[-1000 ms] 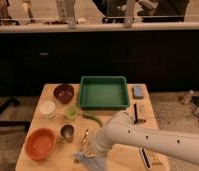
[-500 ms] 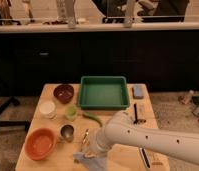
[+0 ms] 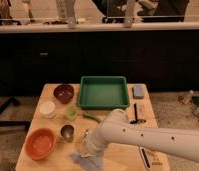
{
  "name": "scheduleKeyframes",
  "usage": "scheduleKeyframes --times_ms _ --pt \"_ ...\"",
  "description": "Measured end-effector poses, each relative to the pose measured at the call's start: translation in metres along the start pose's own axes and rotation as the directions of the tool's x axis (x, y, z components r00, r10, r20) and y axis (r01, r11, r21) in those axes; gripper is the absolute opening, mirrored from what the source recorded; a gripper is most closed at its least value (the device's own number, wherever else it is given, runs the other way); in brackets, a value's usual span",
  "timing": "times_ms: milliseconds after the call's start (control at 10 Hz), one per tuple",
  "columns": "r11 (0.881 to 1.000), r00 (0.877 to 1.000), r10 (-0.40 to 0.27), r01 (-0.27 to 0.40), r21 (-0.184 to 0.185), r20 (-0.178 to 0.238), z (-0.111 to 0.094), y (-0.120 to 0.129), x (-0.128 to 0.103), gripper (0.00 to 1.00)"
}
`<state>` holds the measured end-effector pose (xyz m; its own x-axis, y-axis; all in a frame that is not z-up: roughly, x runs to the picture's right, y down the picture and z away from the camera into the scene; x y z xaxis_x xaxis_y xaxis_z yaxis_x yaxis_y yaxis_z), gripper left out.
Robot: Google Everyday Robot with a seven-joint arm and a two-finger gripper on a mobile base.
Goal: Wipe red bowl with towel
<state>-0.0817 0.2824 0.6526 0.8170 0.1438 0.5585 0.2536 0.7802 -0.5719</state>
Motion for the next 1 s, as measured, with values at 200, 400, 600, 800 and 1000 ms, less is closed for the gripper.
scheduleKeyframes --times_ms 200,400,600,800,1000 --pt "1.0 1.0 -0.021 0.021 -0.01 0.011 0.005 -0.005 -0.024 0.0" --pt "1.0 0.999 -0.03 0.03 -0.01 0.02 0.003 -0.008 -0.036 0.0" --pt "0.999 0.999 -0.039 0.04 -0.012 0.026 0.004 -0.014 -0.05 0.0" --pt "0.999 0.999 -0.045 0.045 -0.014 0.027 0.007 -0.021 -0.064 0.0" --pt "0.998 0.998 -0.051 0.052 -0.021 0.02 0.014 -0.029 -0.08 0.0"
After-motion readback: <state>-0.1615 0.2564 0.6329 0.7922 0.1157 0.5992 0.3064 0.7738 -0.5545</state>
